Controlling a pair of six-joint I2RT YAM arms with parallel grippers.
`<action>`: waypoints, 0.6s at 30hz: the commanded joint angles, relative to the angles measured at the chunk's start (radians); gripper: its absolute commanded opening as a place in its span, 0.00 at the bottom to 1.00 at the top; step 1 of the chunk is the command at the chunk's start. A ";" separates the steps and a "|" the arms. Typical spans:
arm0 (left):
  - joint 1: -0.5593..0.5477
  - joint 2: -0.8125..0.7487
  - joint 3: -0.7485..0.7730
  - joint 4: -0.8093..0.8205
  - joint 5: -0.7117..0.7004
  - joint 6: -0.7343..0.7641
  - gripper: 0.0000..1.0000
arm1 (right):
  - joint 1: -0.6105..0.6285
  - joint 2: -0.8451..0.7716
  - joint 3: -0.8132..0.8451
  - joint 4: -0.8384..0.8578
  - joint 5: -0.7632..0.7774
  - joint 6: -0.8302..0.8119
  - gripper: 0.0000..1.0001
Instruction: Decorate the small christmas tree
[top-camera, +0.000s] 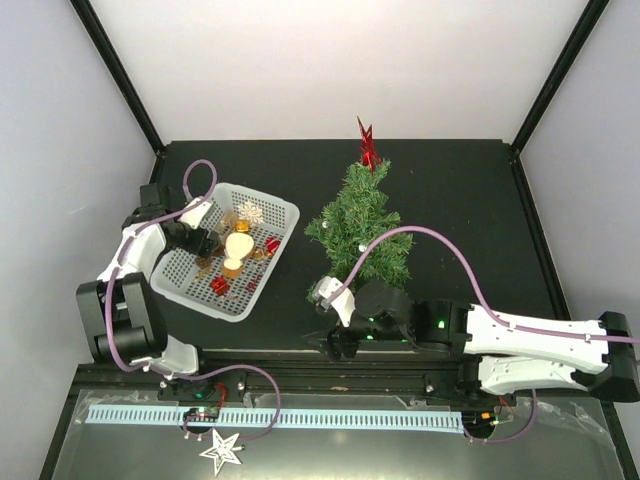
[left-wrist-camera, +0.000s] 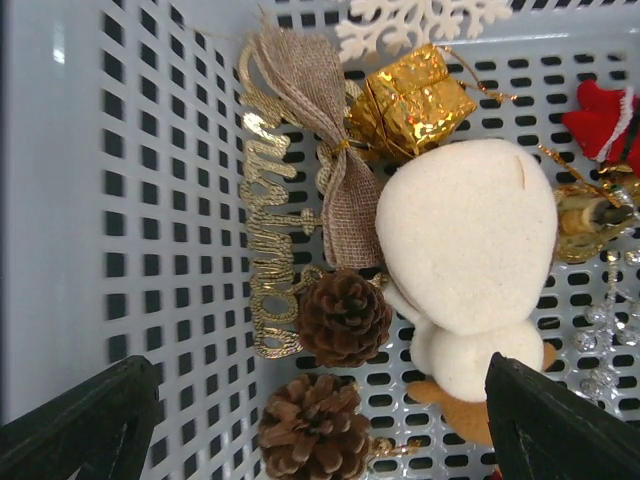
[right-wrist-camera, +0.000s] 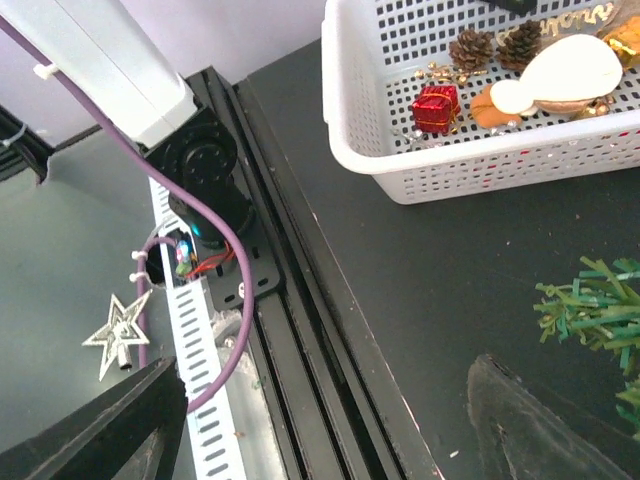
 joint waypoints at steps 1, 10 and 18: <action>-0.011 0.064 0.014 0.052 -0.051 0.018 0.90 | 0.005 -0.009 0.033 0.093 0.047 -0.013 0.79; -0.020 0.142 -0.010 0.097 -0.041 0.009 0.88 | 0.004 -0.011 0.052 0.110 0.063 -0.032 0.81; -0.020 0.176 -0.053 0.209 -0.076 -0.022 0.76 | 0.004 -0.001 0.048 0.142 0.053 -0.016 0.81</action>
